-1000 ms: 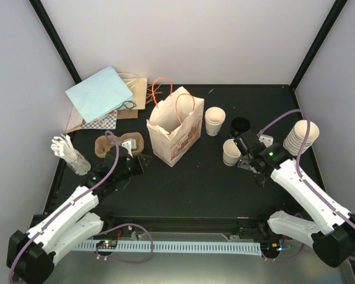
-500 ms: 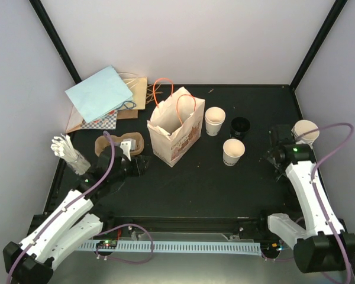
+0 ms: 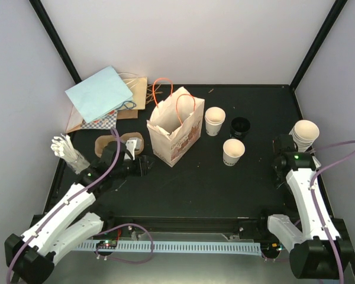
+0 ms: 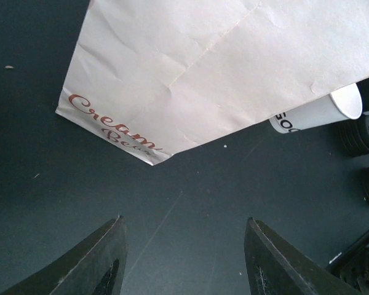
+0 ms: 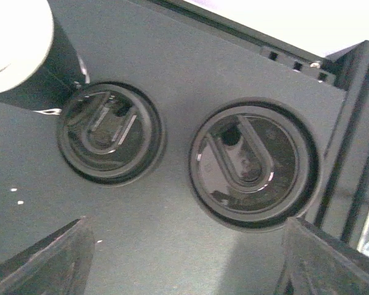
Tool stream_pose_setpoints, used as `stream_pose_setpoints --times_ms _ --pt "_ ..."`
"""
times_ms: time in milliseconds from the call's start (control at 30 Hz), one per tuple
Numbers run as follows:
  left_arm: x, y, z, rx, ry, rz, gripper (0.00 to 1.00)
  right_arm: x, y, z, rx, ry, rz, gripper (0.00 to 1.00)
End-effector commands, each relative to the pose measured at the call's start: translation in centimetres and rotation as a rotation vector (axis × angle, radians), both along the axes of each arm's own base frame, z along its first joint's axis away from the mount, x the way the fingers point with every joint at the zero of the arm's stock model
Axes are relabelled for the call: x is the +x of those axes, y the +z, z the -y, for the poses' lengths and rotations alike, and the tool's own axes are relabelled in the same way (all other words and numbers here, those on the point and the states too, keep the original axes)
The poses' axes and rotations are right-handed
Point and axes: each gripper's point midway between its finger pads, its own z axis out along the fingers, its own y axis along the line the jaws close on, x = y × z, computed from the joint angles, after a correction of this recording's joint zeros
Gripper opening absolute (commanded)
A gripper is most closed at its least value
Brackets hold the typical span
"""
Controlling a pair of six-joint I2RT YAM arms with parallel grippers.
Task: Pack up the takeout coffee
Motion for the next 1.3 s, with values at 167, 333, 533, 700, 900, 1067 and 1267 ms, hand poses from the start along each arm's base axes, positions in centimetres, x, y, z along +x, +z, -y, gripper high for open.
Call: stream_pose_setpoints --times_ms 167,333,533,700,900,1067,1267 --pt "-0.1 1.6 1.0 0.015 -0.082 -0.018 0.55 -1.3 -0.5 1.9 -0.073 -0.186 0.005 0.88" --pt "-0.1 1.8 1.0 0.019 -0.085 -0.022 0.55 -1.6 -1.8 2.1 -0.053 -0.191 0.003 1.0" --pt "-0.2 1.5 1.0 0.014 -0.08 -0.029 0.55 -1.9 -2.2 3.3 -0.039 -0.228 -0.052 1.0" --pt "-0.4 1.2 0.9 0.019 -0.083 -0.035 0.56 -1.9 -2.8 3.9 -0.01 -0.237 -0.09 1.0" --pt "-0.4 1.3 0.9 0.023 -0.085 -0.03 0.56 -2.0 -3.0 4.0 0.006 -0.238 -0.122 1.0" --pt "-0.2 1.2 0.8 0.031 -0.081 -0.026 0.56 -1.6 -3.6 3.8 0.031 -0.211 -0.151 1.0" --pt "-0.2 1.3 0.7 0.04 -0.078 -0.018 0.56 -1.7 -4.0 3.8 0.053 -0.213 -0.186 1.0"
